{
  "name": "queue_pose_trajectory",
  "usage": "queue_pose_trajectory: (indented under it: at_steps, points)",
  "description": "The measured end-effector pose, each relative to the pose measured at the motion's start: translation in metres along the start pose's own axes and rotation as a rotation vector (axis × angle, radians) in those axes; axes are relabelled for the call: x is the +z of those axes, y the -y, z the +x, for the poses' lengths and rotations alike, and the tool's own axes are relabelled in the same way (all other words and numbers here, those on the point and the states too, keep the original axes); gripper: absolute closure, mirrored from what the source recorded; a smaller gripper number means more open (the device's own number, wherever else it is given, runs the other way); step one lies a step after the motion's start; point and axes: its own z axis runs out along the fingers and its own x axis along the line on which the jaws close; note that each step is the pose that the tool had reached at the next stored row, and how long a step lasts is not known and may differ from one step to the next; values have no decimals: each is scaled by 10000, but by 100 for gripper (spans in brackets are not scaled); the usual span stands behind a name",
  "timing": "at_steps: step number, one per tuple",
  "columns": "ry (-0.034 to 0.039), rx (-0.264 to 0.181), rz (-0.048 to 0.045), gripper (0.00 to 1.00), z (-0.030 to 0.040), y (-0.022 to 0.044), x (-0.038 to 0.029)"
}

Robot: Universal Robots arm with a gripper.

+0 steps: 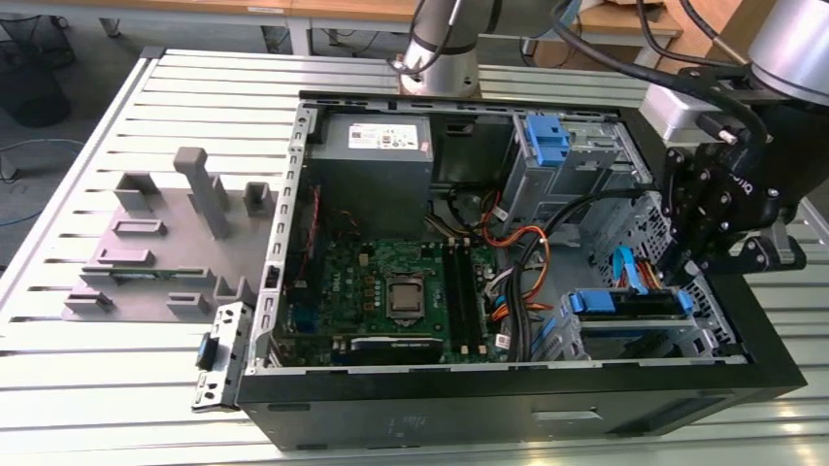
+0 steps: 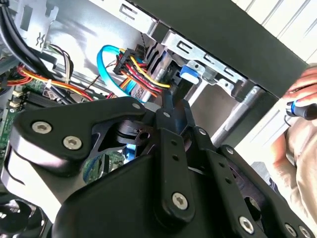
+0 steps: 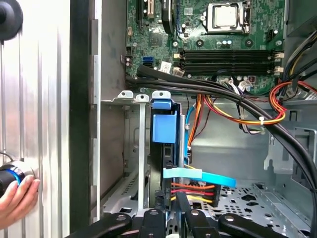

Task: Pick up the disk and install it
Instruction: 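Insert the second disk wire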

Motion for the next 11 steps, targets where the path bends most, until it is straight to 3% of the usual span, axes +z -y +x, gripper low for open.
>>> queue_pose_trajectory:
  at_steps: [7,8,10,11]
  points:
    - [2,-3,-18,76,1,1,-11]
    - [4,-14,-104,76,1,2,-10]
    - [24,-47,-382,76,1,4,-5]
    - [27,-54,-430,76,0,4,-4]
